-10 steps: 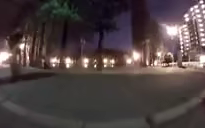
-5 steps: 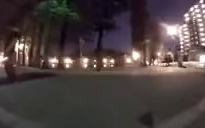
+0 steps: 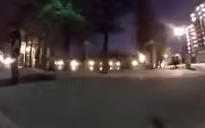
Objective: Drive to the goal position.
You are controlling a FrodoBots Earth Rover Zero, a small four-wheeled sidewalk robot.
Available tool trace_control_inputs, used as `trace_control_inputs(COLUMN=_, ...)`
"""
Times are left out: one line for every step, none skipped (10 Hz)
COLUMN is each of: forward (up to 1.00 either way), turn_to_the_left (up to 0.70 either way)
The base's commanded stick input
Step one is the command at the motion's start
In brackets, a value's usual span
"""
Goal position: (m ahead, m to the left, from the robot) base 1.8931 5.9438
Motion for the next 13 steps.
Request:
trace_control_inputs(forward=0.45, turn_to_the_left=0.0)
trace_control_inputs(forward=0.45, turn_to_the_left=0.0)
trace_control_inputs(forward=0.45, turn_to_the_left=0.0)
trace_control_inputs(forward=0.45, turn_to_the_left=0.0)
trace_control_inputs(forward=0.45, turn_to_the_left=0.01)
trace_control_inputs(forward=0.45, turn_to_the_left=0.12)
trace_control_inputs(forward=0.45, turn_to_the_left=0.27)
trace_control_inputs(forward=0.45, turn_to_the_left=0.27)
trace_control_inputs(forward=0.45, turn_to_the_left=0.27)
trace_control_inputs(forward=0.45, turn_to_the_left=0.27)
trace_control_inputs(forward=0.45, turn_to_the_left=0.27)
trace_control_inputs(forward=0.45, turn_to_the_left=0.27)
trace_control_inputs(forward=0.45, turn_to_the_left=0.27)
